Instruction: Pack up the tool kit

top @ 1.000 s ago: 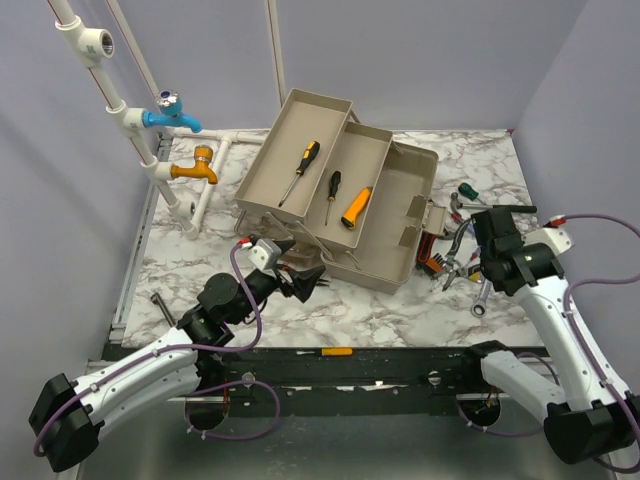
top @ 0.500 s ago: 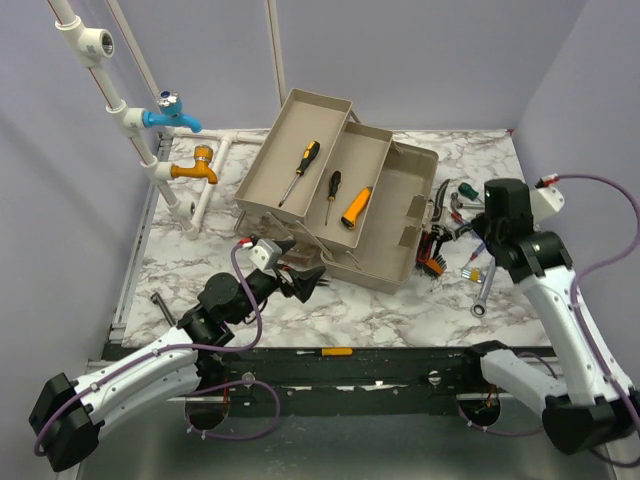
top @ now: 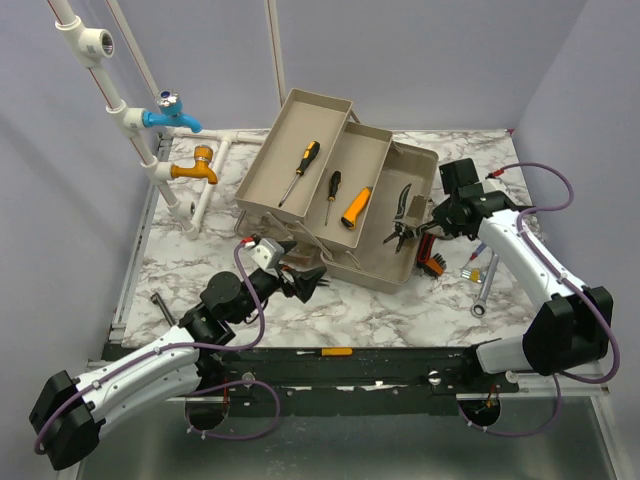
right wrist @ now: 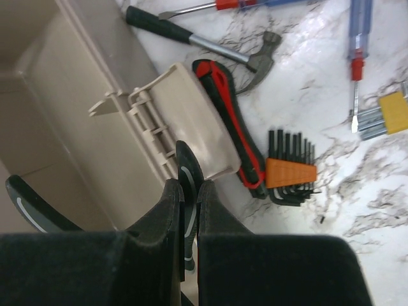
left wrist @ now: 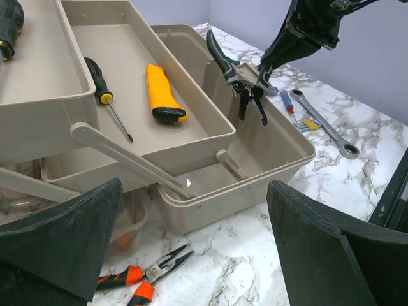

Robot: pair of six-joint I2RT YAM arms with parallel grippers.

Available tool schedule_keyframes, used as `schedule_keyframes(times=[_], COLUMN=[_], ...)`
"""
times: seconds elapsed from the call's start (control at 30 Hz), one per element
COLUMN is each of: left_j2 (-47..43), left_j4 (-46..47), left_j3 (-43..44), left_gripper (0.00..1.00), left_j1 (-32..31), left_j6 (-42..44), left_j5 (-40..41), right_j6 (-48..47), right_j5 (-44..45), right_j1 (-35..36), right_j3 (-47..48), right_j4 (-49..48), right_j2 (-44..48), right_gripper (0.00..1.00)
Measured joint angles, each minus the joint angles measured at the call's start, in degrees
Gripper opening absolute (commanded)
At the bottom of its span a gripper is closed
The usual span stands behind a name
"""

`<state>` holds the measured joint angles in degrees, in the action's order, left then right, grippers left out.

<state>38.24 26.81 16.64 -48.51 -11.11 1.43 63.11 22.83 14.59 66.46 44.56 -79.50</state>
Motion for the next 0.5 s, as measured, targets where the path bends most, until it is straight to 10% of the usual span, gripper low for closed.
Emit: schedule_keyframes(times=[0.5], left_j2=[1.62], left_j4=[-0.46], left_j3=[0.76], left_gripper=[0.99], left_j1=[0.0], left_j6=[0.0], left_j5=[0.0], right_j6=[2.51], right_j5=[1.62], right_j1=[8.13], right_j3=[4.46], right_j4=[-2.49], right_j2=[-8.81], right_gripper=[0.01])
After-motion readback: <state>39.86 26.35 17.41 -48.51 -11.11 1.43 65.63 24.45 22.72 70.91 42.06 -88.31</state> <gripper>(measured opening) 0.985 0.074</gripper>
